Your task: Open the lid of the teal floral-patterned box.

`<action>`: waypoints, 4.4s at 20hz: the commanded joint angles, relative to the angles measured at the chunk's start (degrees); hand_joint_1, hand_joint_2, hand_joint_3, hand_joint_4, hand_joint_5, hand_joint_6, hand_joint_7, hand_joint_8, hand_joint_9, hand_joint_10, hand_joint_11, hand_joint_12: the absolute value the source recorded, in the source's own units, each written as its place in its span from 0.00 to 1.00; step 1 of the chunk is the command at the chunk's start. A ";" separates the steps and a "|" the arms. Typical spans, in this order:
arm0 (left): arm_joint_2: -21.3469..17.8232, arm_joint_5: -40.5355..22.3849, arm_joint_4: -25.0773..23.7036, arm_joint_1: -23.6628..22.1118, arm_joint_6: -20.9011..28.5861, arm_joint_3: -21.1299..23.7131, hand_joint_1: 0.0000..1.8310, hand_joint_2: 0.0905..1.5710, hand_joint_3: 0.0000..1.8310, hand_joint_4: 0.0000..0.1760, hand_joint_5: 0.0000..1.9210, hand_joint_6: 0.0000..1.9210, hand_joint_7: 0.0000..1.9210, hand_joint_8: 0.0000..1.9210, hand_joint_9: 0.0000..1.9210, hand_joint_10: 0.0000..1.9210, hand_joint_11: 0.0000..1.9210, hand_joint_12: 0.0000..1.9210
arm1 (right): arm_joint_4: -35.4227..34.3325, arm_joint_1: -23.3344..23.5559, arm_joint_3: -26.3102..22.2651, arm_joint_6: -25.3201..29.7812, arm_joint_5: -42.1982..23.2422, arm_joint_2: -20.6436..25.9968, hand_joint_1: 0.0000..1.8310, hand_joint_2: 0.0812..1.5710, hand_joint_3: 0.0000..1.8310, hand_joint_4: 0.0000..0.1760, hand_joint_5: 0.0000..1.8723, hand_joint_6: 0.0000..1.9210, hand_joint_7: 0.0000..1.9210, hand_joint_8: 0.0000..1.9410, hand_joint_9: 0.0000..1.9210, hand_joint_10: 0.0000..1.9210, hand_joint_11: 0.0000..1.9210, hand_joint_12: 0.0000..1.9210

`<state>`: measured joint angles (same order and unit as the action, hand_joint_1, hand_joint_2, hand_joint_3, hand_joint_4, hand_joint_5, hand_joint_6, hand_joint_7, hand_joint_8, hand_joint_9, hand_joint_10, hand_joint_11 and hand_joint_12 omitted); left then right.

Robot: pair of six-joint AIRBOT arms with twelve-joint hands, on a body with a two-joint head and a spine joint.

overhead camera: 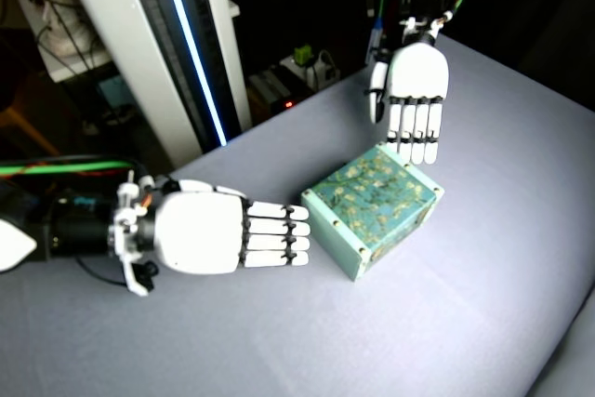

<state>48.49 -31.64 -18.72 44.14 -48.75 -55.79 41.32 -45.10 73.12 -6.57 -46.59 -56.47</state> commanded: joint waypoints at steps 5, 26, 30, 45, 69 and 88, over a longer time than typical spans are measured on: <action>0.62 -7.45 0.43 -0.79 0.59 0.02 0.00 1.00 0.10 0.00 0.00 0.00 0.00 0.00 0.00 0.00 0.03 0.01 | -2.15 1.02 0.06 0.89 -5.94 -0.81 0.00 1.00 0.02 0.00 0.07 0.00 0.05 0.00 0.06 0.00 0.09 0.04; -0.12 -16.12 4.33 -0.08 2.29 0.61 0.00 1.00 0.13 0.00 0.02 0.00 0.00 0.00 0.02 0.00 0.02 0.01 | -10.32 1.02 -0.01 0.68 -13.61 -0.23 0.00 0.92 0.00 0.00 0.05 0.00 0.04 0.00 0.06 0.00 0.02 0.19; -0.10 -18.11 6.78 -0.05 1.50 0.13 0.00 1.00 0.10 0.00 0.02 0.00 0.00 0.00 0.01 0.00 0.01 0.00 | -12.77 1.02 -0.01 -1.03 -14.70 -0.24 0.00 0.90 0.00 0.00 0.07 0.00 0.05 0.00 0.06 0.00 0.00 0.19; 3.33 -16.20 7.92 -5.36 -0.43 -3.63 0.00 1.00 0.10 0.00 0.06 0.01 0.04 0.01 0.06 0.01 0.06 0.03 | -21.90 0.83 0.00 -5.65 -18.99 -0.28 0.00 0.92 0.00 0.00 0.11 0.00 0.10 0.00 0.08 0.00 0.02 0.16; 10.69 -13.66 8.94 -17.57 -4.92 -10.32 0.00 0.97 0.02 0.00 0.10 0.00 0.09 0.00 0.07 0.00 0.05 0.05 | -26.74 -0.55 -0.53 -7.82 -23.34 1.72 0.00 0.87 0.01 0.00 0.13 0.00 0.12 0.00 0.13 0.00 0.11 0.05; -4.18 -53.28 23.17 3.56 -0.07 0.70 0.00 0.92 0.01 0.08 0.02 0.00 0.00 0.00 0.00 0.00 0.00 0.00 | -35.58 -6.56 -6.69 -13.34 -40.11 7.32 0.00 0.97 0.00 0.00 0.14 0.00 0.09 0.00 0.04 0.00 0.00 0.10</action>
<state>44.56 -76.90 3.79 48.86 -49.01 -54.87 7.42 -52.53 66.22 -20.32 -78.56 -49.23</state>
